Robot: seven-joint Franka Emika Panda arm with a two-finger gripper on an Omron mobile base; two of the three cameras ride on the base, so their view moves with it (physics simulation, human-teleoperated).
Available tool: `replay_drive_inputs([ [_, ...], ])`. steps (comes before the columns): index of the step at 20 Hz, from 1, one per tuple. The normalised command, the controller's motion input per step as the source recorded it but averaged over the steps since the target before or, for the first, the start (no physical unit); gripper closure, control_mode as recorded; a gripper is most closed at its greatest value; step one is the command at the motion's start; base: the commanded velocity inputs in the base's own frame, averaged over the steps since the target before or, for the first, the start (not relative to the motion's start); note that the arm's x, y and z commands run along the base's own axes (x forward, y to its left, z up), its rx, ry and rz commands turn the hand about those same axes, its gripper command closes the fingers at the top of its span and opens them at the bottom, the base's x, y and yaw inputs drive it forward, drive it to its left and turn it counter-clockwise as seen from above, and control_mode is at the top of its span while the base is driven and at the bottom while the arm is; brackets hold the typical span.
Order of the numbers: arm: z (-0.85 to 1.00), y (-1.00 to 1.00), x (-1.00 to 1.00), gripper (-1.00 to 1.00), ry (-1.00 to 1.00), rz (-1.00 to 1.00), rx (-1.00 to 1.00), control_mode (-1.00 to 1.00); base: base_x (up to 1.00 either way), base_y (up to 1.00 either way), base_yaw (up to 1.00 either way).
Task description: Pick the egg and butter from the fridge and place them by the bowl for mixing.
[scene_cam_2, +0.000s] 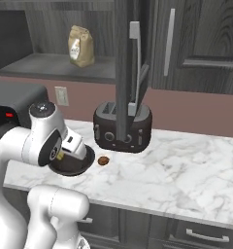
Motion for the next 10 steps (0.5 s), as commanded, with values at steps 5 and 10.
replay_drive_inputs([
  [5,-0.04,-0.34,-0.11,1.00,0.00,-0.16,0.04,-1.00,0.00,0.00,0.00],
  [10,-0.18,-0.39,-0.14,1.00,0.00,-0.16,-0.01,-1.00,0.00,0.00,0.00],
])
